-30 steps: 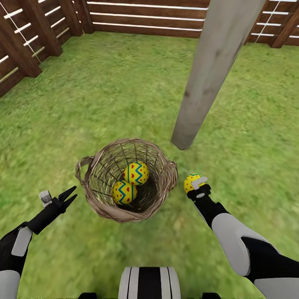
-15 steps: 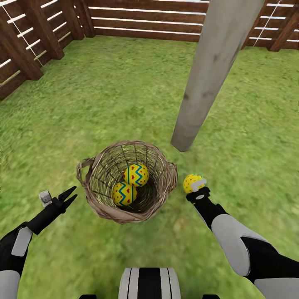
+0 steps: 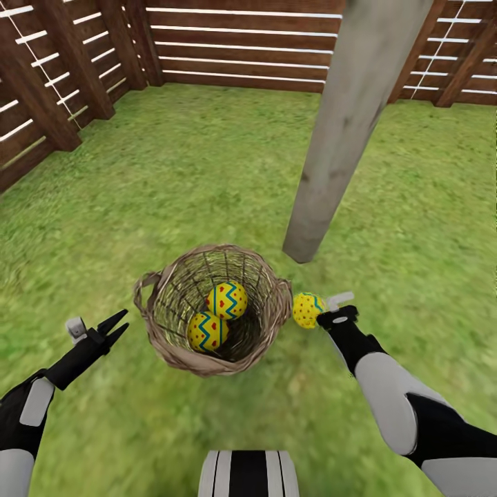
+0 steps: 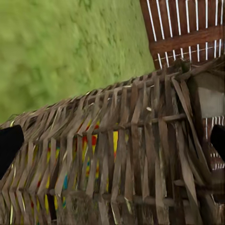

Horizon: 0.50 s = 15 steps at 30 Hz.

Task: Take the three Easter eggs out of the wicker basket on the lawn in the garden, then place them on the lawn next to a single tree (choose any tree) so that all three eggs are next to the same tree and none are left in the basket.

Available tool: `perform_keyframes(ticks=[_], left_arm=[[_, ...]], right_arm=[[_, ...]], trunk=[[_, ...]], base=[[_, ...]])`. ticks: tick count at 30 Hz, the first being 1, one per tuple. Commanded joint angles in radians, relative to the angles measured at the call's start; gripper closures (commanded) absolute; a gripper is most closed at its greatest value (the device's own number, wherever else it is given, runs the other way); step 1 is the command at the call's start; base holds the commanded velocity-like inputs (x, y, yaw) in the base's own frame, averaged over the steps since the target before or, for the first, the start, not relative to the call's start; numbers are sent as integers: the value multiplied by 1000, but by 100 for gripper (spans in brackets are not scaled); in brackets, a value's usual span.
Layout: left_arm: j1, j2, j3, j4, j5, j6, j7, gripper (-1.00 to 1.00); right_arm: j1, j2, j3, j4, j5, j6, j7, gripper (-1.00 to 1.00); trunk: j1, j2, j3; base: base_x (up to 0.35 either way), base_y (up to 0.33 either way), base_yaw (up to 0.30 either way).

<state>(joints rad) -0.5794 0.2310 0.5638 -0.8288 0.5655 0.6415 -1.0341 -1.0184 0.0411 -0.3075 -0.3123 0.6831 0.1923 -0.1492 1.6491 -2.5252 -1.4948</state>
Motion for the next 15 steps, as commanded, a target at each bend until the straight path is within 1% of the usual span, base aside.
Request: perform_keyframes(ticks=[1, 2, 3, 4, 5, 6, 7, 9, 10, 11, 12, 13, 14, 15], left_arm=[[0, 0, 1, 1, 4, 7, -1, -100], [0, 0, 1, 1, 4, 7, -1, -100], [0, 2, 1, 1, 4, 8, -1, -100], [-1, 3, 1, 1, 4, 9, -1, -100], [-1, 3, 2, 1, 3, 10, -1, -100], [-1, 3, 1, 0, 1, 10, 0, -100], [-1, 4, 1, -2, -1, 10, 1, -100], [-1, 16, 0, 0, -1, 11, 0, -100], [-1, 20, -1, 1, -1, 12, 1, -100], [-1, 22, -2, 2, -2, 12, 2, -100], [-1, 24, -1, 2, -2, 12, 2, -100], [-1, 25, -1, 1, -2, 12, 1, -100], [-1, 25, -1, 0, -2, 12, 1, -100], [-1, 25, -2, -2, -3, 13, 0, -100]], right_arm=[[0, 0, -4, -20, 6, 35, 5, -100], [0, -2, -6, -52, 5, 78, 26, -100], [0, -3, -17, -110, -3, 139, 77, -100], [1, -10, -35, -154, -9, 187, 122, -100], [1, -23, -52, -183, -11, 220, 159, -100], [1, -43, -74, -211, -12, 256, 218, -100], [1, -79, -97, -227, -12, 294, 293, -100], [1, -155, -138, -243, -13, 378, 457, -100], [1, -192, -152, -257, -14, 411, 540, -100], [1, -229, -159, -276, -13, 450, 657, -100], [1, -249, -161, -291, -13, 475, 750, -100], [1, -262, -161, -302, -12, 494, 828, -100], [1, -268, -162, -310, -12, 507, 880, -100], [1, -275, -161, -319, -11, 520, 951, -100]], trunk=[[-1, 0, 3], [-1, 0, 7], [-1, 1, 11], [-2, 1, 15], [-2, 1, 19], [-3, 1, 23], [-3, 1, 27], [-4, 2, 34], [-5, 2, 38], [-5, 2, 42], [-5, 3, 46], [-6, 3, 50], [-6, 3, 54], [-7, 3, 58]], base=[[0, 0, 0], [0, 0, 0], [0, 0, 0], [0, 0, 0], [0, 0, 0], [0, 0, 0], [0, 0, 0], [0, 0, 0], [0, 0, 0], [0, 0, 0], [0, 0, 0], [0, 0, 0], [0, 0, 0], [0, 0, 0]])
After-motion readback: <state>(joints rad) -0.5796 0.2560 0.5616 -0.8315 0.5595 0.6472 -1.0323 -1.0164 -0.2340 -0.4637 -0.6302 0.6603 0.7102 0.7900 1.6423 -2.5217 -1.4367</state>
